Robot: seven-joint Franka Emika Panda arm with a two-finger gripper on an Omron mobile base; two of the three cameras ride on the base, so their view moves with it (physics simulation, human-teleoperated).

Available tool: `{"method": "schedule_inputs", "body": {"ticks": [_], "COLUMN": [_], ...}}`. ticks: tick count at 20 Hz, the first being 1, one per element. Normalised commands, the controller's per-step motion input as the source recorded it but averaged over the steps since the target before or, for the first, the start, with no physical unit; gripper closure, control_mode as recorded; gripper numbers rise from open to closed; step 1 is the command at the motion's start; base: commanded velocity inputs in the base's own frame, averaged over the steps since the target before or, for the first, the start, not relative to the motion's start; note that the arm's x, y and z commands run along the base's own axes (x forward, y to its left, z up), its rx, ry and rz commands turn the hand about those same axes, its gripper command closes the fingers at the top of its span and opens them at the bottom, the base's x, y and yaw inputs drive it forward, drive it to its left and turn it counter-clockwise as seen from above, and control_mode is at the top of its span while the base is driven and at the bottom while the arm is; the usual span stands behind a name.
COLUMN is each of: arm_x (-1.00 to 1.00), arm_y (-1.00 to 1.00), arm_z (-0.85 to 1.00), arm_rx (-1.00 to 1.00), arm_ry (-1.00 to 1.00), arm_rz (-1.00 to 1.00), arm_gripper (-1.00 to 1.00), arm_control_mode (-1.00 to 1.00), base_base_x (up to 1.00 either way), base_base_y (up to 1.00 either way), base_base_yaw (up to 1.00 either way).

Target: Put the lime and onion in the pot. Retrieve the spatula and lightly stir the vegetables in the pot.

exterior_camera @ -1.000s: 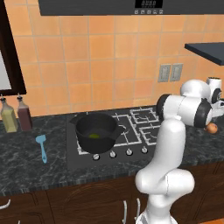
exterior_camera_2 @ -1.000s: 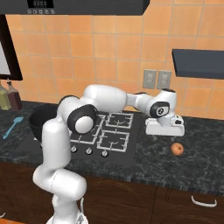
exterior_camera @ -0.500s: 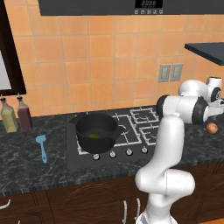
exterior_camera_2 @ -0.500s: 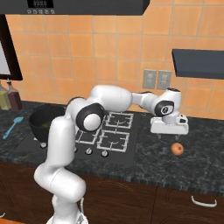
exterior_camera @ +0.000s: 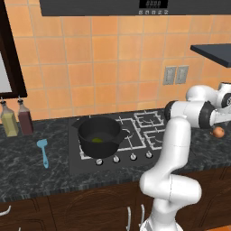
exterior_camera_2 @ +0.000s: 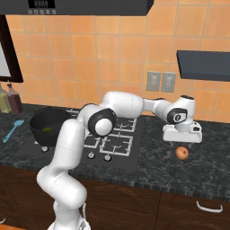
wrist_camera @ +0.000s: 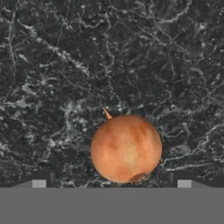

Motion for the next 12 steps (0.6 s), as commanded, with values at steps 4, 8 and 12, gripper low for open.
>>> {"method": "schedule_inputs", "body": {"ticks": [4,8,12], "arm_x": [0.02,0.0,0.0], "arm_y": [-0.11,0.0,0.0], "arm_z": [-0.24,-0.21,-0.27], "arm_rx": [0.0,0.0,0.02], "arm_ry": [0.0,0.0,0.0], "arm_rz": [0.0,0.0,0.0], "arm_gripper": [-1.0,-1.0,-1.0], "arm_control_mode": [-1.0,-1.0,-1.0], "base_base_x": [0.0,0.0,0.0], "base_base_y": [0.0,0.0,0.0], "base_base_yaw": [0.0,0.0,0.0]}}
